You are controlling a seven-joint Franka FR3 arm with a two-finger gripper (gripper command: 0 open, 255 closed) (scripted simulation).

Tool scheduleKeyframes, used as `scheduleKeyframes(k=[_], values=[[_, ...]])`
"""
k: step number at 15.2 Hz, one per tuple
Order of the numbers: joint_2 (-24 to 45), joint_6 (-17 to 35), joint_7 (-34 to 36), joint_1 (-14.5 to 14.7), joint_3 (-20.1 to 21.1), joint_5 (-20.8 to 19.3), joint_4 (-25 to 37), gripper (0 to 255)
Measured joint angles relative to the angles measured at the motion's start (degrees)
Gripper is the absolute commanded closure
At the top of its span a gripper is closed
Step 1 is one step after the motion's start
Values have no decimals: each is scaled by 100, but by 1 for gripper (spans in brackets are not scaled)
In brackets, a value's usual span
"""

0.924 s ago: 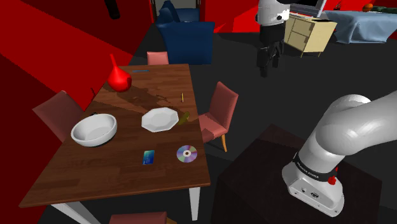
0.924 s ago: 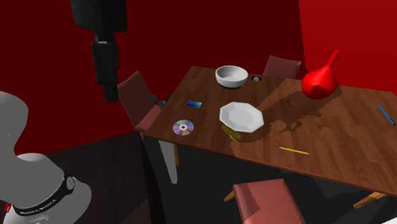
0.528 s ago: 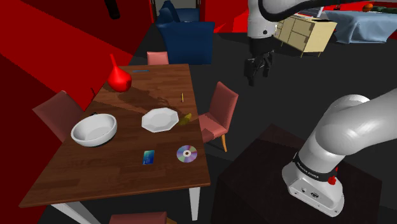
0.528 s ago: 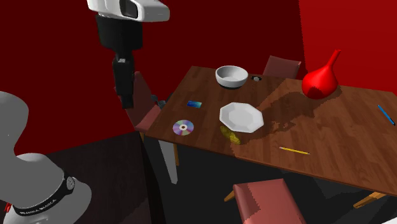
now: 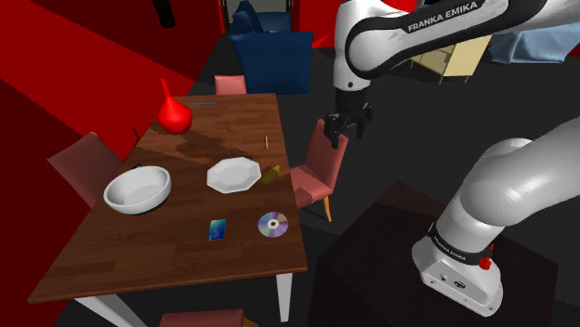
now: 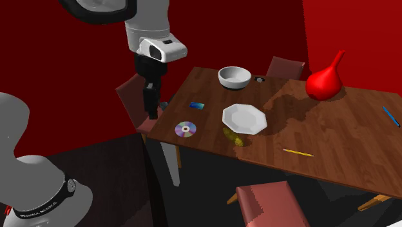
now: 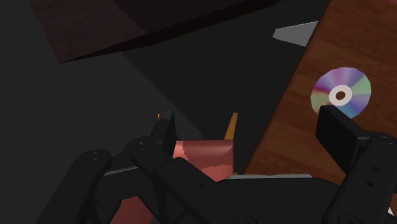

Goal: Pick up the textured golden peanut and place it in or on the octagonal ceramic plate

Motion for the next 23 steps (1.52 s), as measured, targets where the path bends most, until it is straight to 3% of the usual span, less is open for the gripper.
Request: scheduleKeyframes(k=[10,16,23], values=[[1962,2324,1699,-182,639,149,169,0],[3446,3515,2887,-302,758,-373,751,0],[4993,4383,4312,-36,390,-1137,1766,0]])
